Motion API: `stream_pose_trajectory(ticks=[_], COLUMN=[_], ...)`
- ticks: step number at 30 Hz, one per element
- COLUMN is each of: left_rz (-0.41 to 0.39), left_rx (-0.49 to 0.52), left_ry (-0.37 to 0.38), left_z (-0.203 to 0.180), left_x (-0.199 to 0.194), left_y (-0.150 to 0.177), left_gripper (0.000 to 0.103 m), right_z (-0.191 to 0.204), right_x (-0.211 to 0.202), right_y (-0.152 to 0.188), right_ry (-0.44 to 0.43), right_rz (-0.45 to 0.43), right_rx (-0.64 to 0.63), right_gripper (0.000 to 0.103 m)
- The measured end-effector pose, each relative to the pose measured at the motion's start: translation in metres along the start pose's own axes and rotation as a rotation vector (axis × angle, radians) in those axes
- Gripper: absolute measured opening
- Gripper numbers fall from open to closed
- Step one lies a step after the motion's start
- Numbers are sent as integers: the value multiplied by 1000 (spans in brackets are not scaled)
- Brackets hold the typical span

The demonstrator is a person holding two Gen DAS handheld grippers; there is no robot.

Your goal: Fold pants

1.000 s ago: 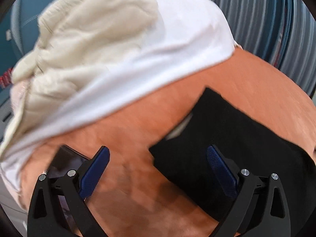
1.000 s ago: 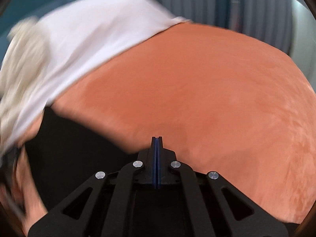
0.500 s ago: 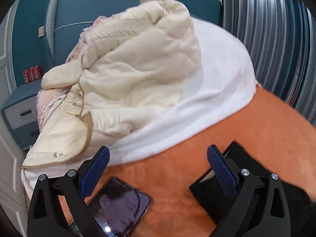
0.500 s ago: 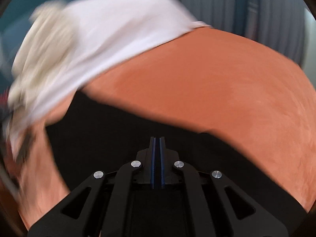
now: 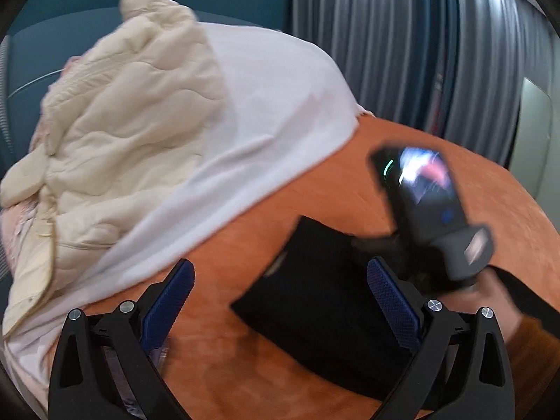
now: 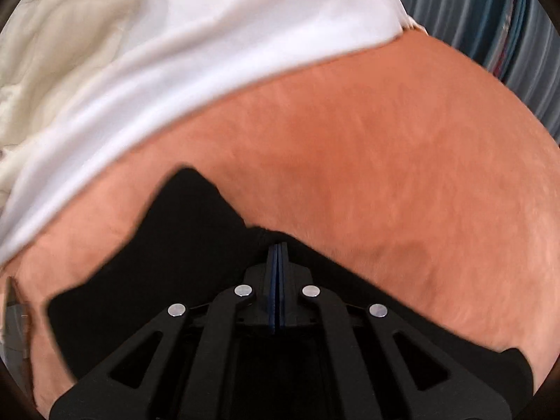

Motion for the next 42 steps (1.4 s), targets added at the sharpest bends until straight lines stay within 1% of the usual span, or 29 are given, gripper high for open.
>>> stream_pose_trajectory(ticks=[1,2,5,6,7,9,10,11,12,13,15,16,17,18,19,20,21,23,24,25,27,28,30,32,33,36,40,41,42], left_rz=[16,27,72,87,102,123,138,151,156,160,148,136,128,125,130,136,141,150,150,146,144,145,153,160,163,166,186,197,205], left_rx=[6,8,32,48,73,119,151,183,211,245,289,311,320,328,340,351,359,362,357,351,335,317,277,250,243,256,293,294,291], left_ry=[29,53,139,151,161,171,175,165,150,133,120,122,127,136,154,160,159,162,155,151,154,160,190,211,215,216,229,232,235], left_z=[-7,-11,-36,-45,-58,-78,-90,-98,-105,-112,-124,-131,-136,-140,-146,-150,-153,-157,-158,-159,-161,-161,-163,-164,-165,-170,-178,-178,-177], left_x=[4,7,17,21,25,31,35,38,40,42,41,40,38,37,38,39,40,41,42,41,37,37,37,39,40,41,47,49,51], left_y=[2,3,7,9,11,16,21,26,31,35,37,37,38,39,41,43,46,49,49,49,50,50,51,50,51,55,61,62,63], left_gripper=[97,97,97,97,97,97,97,97,97,97,97,97,97,97,97,97,97,97,97,97,97,97,97,97,97,97,97,97,97], right_z=[-10,-25,-77,-110,-127,-196,-249,-281,-304,-320,-320,-316,-321,-331,-352,-364,-378,-425,-437,-461,-502,-524,-556,-581,-593,-609,-612,-614,-617], right_x=[-26,-50,-94,-112,-119,-125,-123,-127,-140,-164,-195,-205,-205,-202,-203,-215,-231,-294,-313,-345,-392,-417,-445,-458,-459,-451,-422,-413,-406], right_y=[-1,3,39,63,71,101,119,131,140,148,157,169,182,197,218,229,239,274,287,311,353,380,418,441,447,443,431,428,424], right_ry=[-85,-128,-102,-75,-51,67,202,266,246,218,196,196,221,259,293,251,252,378,388,420,521,590,655,656,636,635,613,613,632], right_rz=[-42,-70,-117,-127,-128,-96,-55,-47,-68,-111,-166,-164,-131,-92,-63,-91,-112,-187,-214,-245,-275,-289,-281,-273,-265,-232,-191,-169,-150], right_rx=[52,99,169,211,234,303,344,389,462,552,542,478,452,445,468,512,566,640,666,719,787,820,883,929,944,936,893,883,864], right_gripper=[0,0,1,1,1,1,0,0,2,5,4,6,9,8,7,7,13,13,16,20,31,34,34,34,34,35,35,20,13])
Point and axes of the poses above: each gripper's, at about its wrist camera, not at the fingertips, and x roughly the way its jaws point, z to its left, y to its underside, the point moved 9 cm from there along x, roughly the way its jaws point, and after that the axes turned 9 degrees about x, right-handed, at the moved point
